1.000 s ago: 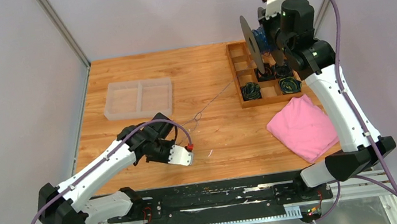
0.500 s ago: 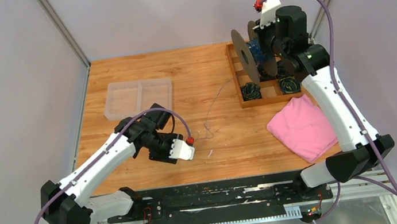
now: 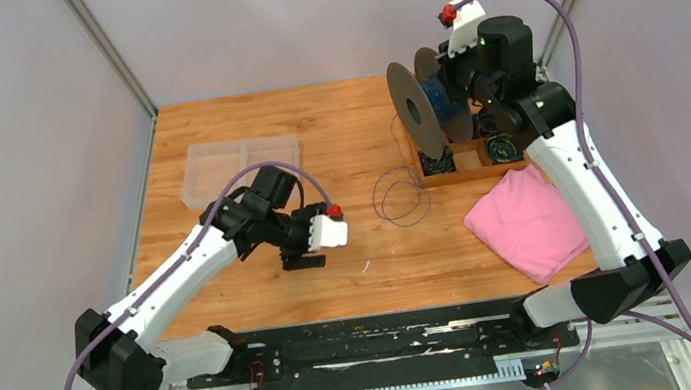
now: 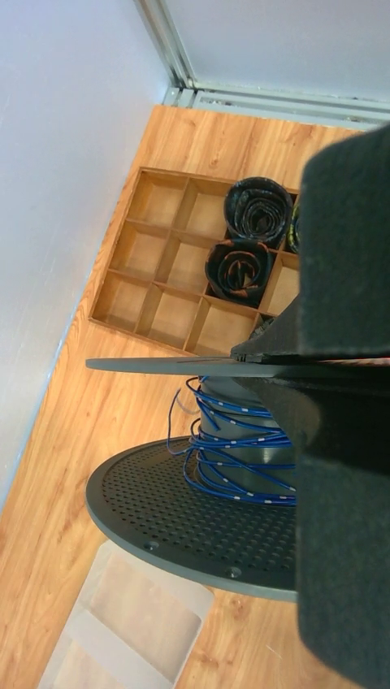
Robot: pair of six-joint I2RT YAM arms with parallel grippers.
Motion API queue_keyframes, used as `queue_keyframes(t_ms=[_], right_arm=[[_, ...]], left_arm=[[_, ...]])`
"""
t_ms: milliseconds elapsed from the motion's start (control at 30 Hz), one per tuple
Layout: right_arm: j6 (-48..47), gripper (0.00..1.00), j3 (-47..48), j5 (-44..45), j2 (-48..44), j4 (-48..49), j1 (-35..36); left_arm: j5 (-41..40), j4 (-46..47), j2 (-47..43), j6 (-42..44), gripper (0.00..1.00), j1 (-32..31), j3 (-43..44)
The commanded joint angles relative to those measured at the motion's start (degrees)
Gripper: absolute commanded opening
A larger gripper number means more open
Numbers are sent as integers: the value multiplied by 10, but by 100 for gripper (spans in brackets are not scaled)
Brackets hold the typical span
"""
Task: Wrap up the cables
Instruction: Wrap the cable around the cable reel.
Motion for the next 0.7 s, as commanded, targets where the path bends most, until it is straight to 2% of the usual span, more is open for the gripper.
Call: queue_keyframes(t_ms=[0, 67, 200, 333, 500, 667], right_arm=[[32, 1, 4, -27, -24, 18, 6], [46, 1, 9, -41, -25, 11, 6], [58, 1, 17, -75, -38, -4, 6], [59, 1, 40, -85, -49, -23, 6], [66, 1, 70, -114, -55, -49, 6], [75, 1, 78, -142, -59, -66, 6]], left_arm=[[26, 223, 24, -203, 74, 2, 17], [10, 312, 46, -271, 74, 2, 13], [-42, 429, 87, -386, 74, 3, -4], [-10, 525, 114, -433, 74, 4, -35], [-18, 694, 148, -553, 76, 16, -52], [-57, 763, 220, -595, 78, 22, -9]])
